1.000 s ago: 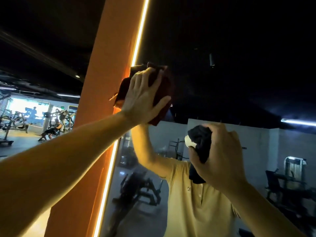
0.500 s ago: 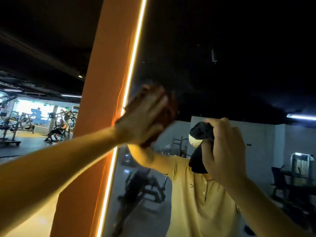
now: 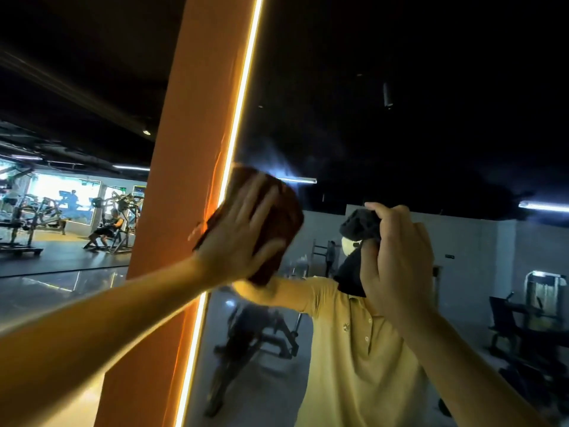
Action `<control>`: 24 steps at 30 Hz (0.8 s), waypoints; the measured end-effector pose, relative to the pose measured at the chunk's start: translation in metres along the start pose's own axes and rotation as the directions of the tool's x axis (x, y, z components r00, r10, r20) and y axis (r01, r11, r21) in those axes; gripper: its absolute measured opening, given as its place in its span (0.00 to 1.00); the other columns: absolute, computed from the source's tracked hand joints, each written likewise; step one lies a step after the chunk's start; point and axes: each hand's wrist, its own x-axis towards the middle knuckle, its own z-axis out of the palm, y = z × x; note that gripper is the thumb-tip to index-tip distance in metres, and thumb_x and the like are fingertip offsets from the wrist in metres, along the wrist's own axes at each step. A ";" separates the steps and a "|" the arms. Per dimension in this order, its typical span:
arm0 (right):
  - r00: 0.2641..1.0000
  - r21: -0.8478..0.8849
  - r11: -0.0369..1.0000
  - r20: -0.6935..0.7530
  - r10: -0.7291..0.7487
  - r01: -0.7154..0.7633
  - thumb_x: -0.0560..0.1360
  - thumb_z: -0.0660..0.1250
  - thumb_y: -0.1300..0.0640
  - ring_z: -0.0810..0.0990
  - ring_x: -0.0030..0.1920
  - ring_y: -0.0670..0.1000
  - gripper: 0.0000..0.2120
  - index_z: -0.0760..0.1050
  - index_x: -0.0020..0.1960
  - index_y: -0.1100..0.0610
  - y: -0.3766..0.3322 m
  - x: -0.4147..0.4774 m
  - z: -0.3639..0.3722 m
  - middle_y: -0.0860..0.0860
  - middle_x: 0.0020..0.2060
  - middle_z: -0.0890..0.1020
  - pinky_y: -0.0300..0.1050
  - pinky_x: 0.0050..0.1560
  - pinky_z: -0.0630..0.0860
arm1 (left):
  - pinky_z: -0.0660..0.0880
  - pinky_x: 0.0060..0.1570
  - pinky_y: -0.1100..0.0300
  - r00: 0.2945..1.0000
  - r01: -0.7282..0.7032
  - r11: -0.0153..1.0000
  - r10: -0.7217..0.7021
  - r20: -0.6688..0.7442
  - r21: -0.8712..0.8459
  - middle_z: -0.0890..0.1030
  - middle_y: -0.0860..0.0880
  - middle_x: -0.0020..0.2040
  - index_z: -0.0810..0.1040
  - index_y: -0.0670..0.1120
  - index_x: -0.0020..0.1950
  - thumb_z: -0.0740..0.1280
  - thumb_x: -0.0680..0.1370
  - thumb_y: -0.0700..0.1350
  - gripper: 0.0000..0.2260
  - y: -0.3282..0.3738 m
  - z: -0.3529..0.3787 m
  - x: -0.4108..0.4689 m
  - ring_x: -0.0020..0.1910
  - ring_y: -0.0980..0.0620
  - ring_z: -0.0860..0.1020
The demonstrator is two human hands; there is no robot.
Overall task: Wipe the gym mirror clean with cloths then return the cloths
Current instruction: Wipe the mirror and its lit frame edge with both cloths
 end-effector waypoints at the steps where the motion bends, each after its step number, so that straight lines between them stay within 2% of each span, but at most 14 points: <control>1: 1.000 -0.010 1.000 0.006 0.000 0.000 0.79 0.58 0.58 0.77 0.49 0.57 0.21 0.71 0.70 0.59 0.000 -0.001 0.000 0.57 0.56 0.77 0.48 0.50 0.70 | 0.49 0.83 0.40 0.992 0.120 0.992 -0.121 -0.029 -0.041 0.46 0.37 0.85 0.49 0.43 0.86 0.48 0.84 0.67 0.38 -0.002 -0.010 0.033 0.85 0.38 0.47; 3: 1.000 -0.018 1.000 0.007 -0.012 0.012 0.78 0.58 0.58 0.79 0.52 0.59 0.20 0.71 0.69 0.59 0.000 0.000 -0.001 0.58 0.58 0.79 0.50 0.53 0.72 | 0.43 0.83 0.44 0.952 0.283 0.954 -0.292 -0.089 -0.101 0.41 0.40 0.86 0.43 0.45 0.86 0.45 0.85 0.66 0.37 -0.004 -0.019 0.086 0.85 0.41 0.42; 6: 1.000 0.001 1.000 -0.009 -0.024 0.024 0.77 0.58 0.57 0.79 0.50 0.58 0.21 0.72 0.68 0.58 0.003 0.002 0.001 0.56 0.56 0.79 0.48 0.53 0.70 | 0.44 0.84 0.46 0.917 0.329 0.932 -0.353 -0.183 -0.151 0.43 0.40 0.86 0.43 0.45 0.86 0.46 0.87 0.62 0.34 0.010 -0.003 0.090 0.85 0.43 0.42; 10: 0.998 -0.022 1.000 -0.063 0.004 -0.005 0.77 0.59 0.57 0.75 0.50 0.55 0.20 0.71 0.68 0.57 -0.003 0.006 0.006 0.56 0.56 0.77 0.48 0.48 0.68 | 0.47 0.84 0.44 0.971 0.136 0.983 -0.157 -0.179 -0.121 0.43 0.42 0.86 0.44 0.44 0.86 0.46 0.88 0.60 0.32 0.022 0.036 -0.015 0.86 0.44 0.44; 12: 0.998 -0.022 1.000 -0.069 0.015 -0.016 0.77 0.59 0.57 0.75 0.49 0.56 0.20 0.72 0.68 0.58 -0.005 0.007 0.008 0.57 0.56 0.78 0.51 0.47 0.71 | 0.50 0.83 0.39 0.991 0.106 0.991 -0.112 -0.072 -0.078 0.43 0.40 0.86 0.46 0.42 0.86 0.46 0.88 0.60 0.32 0.017 0.043 -0.071 0.85 0.40 0.45; 14: 0.998 -0.026 1.000 -0.061 0.014 -0.016 0.77 0.59 0.59 0.77 0.47 0.58 0.19 0.73 0.67 0.60 -0.006 0.007 0.007 0.57 0.54 0.78 0.53 0.48 0.72 | 0.53 0.81 0.36 0.998 0.042 0.999 -0.043 0.037 0.035 0.44 0.37 0.86 0.48 0.39 0.85 0.45 0.88 0.60 0.33 0.003 0.038 -0.097 0.85 0.37 0.47; 16: 0.999 -0.041 0.999 -0.051 0.005 -0.007 0.77 0.59 0.59 0.78 0.46 0.59 0.19 0.75 0.66 0.61 -0.006 0.006 0.007 0.58 0.53 0.78 0.54 0.48 0.71 | 0.56 0.80 0.35 0.996 0.004 0.996 -0.012 0.091 0.089 0.43 0.37 0.85 0.46 0.39 0.86 0.45 0.88 0.61 0.34 -0.013 0.027 -0.076 0.85 0.37 0.46; 18: 0.999 -0.050 0.999 -0.035 -0.005 0.003 0.77 0.58 0.58 0.79 0.46 0.59 0.19 0.75 0.66 0.61 -0.006 0.005 0.005 0.58 0.52 0.79 0.55 0.49 0.72 | 0.53 0.82 0.37 0.997 0.080 0.996 -0.080 0.009 0.032 0.42 0.39 0.86 0.43 0.42 0.86 0.45 0.87 0.65 0.36 -0.018 0.010 -0.014 0.85 0.40 0.44; 21: 0.999 -0.058 0.998 -0.040 -0.019 0.016 0.77 0.59 0.58 0.80 0.49 0.59 0.19 0.74 0.65 0.59 -0.006 0.003 0.005 0.57 0.53 0.80 0.51 0.52 0.69 | 0.45 0.83 0.43 0.954 0.276 0.957 -0.284 -0.099 -0.085 0.41 0.41 0.86 0.41 0.44 0.86 0.45 0.85 0.67 0.38 -0.008 -0.013 0.090 0.85 0.43 0.41; 23: 0.998 -0.044 0.999 -0.053 -0.025 0.022 0.76 0.59 0.58 0.80 0.50 0.58 0.19 0.75 0.65 0.59 -0.004 0.005 0.004 0.57 0.54 0.80 0.46 0.52 0.66 | 0.44 0.84 0.45 0.932 0.313 0.943 -0.328 -0.155 -0.111 0.42 0.41 0.86 0.43 0.44 0.86 0.46 0.85 0.66 0.37 0.011 -0.009 0.111 0.85 0.44 0.42; 24: 0.998 -0.026 0.999 -0.054 -0.022 0.021 0.76 0.59 0.58 0.79 0.49 0.57 0.19 0.75 0.64 0.60 -0.004 0.005 0.004 0.56 0.54 0.80 0.45 0.52 0.64 | 0.44 0.84 0.46 0.942 0.276 0.955 -0.291 -0.169 -0.107 0.42 0.41 0.86 0.44 0.45 0.86 0.47 0.86 0.64 0.36 0.024 -0.001 0.100 0.85 0.44 0.42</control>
